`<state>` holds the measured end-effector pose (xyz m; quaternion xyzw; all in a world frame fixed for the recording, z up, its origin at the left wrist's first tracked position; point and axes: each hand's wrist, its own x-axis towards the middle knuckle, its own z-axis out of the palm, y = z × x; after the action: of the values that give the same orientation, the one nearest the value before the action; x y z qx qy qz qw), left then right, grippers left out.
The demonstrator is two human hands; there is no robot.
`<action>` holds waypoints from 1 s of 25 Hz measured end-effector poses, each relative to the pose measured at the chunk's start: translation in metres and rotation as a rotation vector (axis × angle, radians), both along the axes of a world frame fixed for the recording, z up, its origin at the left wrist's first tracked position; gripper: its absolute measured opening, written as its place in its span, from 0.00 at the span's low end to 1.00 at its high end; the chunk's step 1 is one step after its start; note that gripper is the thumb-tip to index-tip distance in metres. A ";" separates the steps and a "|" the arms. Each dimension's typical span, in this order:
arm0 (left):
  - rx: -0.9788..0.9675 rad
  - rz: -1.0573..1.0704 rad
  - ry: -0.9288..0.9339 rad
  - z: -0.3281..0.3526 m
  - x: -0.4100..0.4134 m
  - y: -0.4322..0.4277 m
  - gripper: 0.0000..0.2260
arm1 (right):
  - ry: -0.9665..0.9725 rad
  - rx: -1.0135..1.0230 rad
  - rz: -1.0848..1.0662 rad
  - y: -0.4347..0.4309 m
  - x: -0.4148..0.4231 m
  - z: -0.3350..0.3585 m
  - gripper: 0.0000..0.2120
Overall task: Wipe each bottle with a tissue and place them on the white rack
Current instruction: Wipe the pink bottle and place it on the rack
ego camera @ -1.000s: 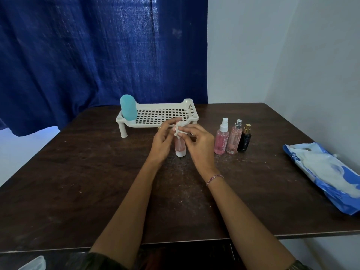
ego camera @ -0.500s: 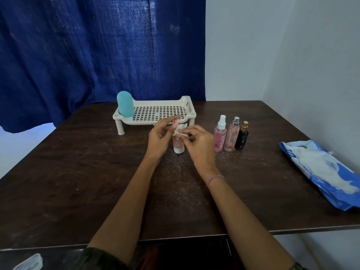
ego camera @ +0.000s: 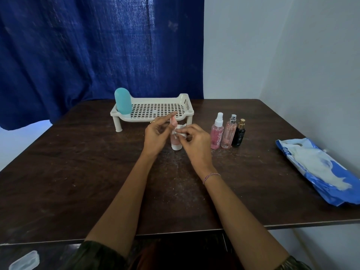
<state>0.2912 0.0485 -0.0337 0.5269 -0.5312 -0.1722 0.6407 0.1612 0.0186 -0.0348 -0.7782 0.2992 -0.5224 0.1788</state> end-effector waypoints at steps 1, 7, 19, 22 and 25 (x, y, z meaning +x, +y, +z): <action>-0.007 -0.004 0.013 0.000 0.001 0.001 0.15 | 0.017 0.011 0.000 0.001 0.000 -0.001 0.07; -0.031 0.004 -0.010 -0.003 0.001 -0.001 0.13 | -0.032 -0.023 0.010 0.002 0.002 0.001 0.08; -0.017 -0.012 -0.048 -0.005 0.000 -0.003 0.13 | 0.046 -0.004 0.001 0.000 0.000 -0.001 0.07; -0.005 0.001 -0.067 -0.007 -0.001 -0.005 0.14 | 0.036 0.045 0.006 -0.001 -0.001 -0.002 0.07; 0.017 0.010 -0.076 -0.009 0.000 -0.009 0.15 | 0.184 0.147 0.023 -0.002 -0.004 -0.005 0.07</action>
<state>0.2912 0.0400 -0.0429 0.5412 -0.5509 -0.1532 0.6166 0.1573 0.0168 -0.0393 -0.8111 0.3429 -0.4233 0.2129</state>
